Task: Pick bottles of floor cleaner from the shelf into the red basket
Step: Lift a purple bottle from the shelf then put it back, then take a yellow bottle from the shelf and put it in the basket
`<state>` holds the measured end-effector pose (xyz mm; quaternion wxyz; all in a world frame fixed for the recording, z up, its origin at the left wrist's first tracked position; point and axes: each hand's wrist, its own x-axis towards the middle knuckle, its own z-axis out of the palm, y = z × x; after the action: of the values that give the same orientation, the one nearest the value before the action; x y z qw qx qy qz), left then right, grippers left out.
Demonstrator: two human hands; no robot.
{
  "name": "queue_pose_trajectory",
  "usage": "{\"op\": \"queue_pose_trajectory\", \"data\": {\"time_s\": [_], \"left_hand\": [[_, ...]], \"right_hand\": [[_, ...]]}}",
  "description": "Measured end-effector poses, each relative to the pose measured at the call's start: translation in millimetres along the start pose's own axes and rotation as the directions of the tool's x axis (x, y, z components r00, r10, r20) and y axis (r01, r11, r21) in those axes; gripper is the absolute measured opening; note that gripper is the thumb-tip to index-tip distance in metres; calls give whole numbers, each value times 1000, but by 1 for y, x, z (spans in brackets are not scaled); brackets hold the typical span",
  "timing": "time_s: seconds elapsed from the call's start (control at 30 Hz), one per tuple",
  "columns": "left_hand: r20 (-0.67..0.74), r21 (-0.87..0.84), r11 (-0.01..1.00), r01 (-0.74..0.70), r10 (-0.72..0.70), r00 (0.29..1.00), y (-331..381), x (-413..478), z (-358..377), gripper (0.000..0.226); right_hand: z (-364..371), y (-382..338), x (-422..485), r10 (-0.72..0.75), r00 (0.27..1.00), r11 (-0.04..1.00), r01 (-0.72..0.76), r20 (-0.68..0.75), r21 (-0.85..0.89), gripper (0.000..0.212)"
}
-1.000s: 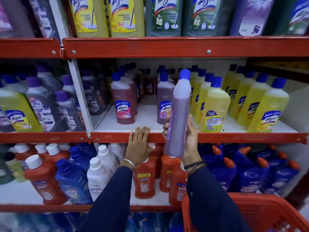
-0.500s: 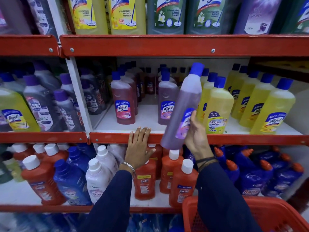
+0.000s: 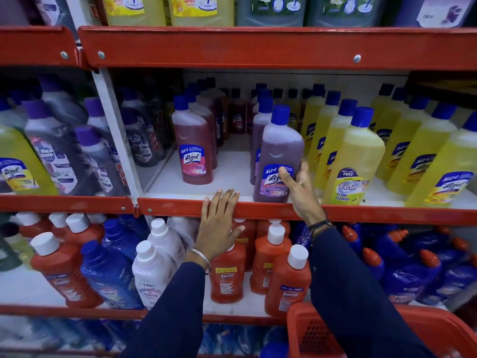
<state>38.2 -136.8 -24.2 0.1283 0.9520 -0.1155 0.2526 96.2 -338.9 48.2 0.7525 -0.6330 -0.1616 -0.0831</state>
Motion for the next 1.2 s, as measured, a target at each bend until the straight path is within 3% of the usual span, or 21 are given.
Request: {"op": "queue_pose_trajectory", "data": {"time_s": [0.4, 0.6, 0.67, 0.73, 0.83, 0.93, 1.03, 1.2], "left_hand": [[-6, 10, 1000, -2, 2, 1000, 2, -1, -2, 80], [-11, 29, 1000, -2, 2, 1000, 5, -2, -5, 77], [-16, 49, 999, 3, -3, 1000, 7, -3, -6, 77], [-19, 74, 997, 20, -18, 1000, 12, -3, -7, 78], [-9, 87, 994, 61, -60, 998, 22, -1, -7, 80], [14, 103, 991, 91, -93, 996, 35, 1, -2, 86], [2, 95, 987, 133, -134, 991, 46, 3, 2, 86], [-3, 136, 980, 146, -147, 989, 47, 3, 2, 84]], "right_hand": [[9, 2, -1, -19, 999, 992, 22, 33, -122, 40], [1, -12, -15, -15, 999, 942, 31, 51, -334, 54], [-10, -17, -33, -103, 995, 904, 90, -9, -417, 57], [-28, -23, -56, -286, 952, 877, 215, -108, -430, 43], [-66, -31, -80, -503, 807, 830, 349, -311, -435, 22], [-104, -34, -78, -477, 737, 866, 298, -479, -403, 26], [-132, -32, -61, -314, 841, 911, 136, -441, -389, 51], [-152, -35, -29, -62, 986, 903, -10, -155, -429, 74]]}}
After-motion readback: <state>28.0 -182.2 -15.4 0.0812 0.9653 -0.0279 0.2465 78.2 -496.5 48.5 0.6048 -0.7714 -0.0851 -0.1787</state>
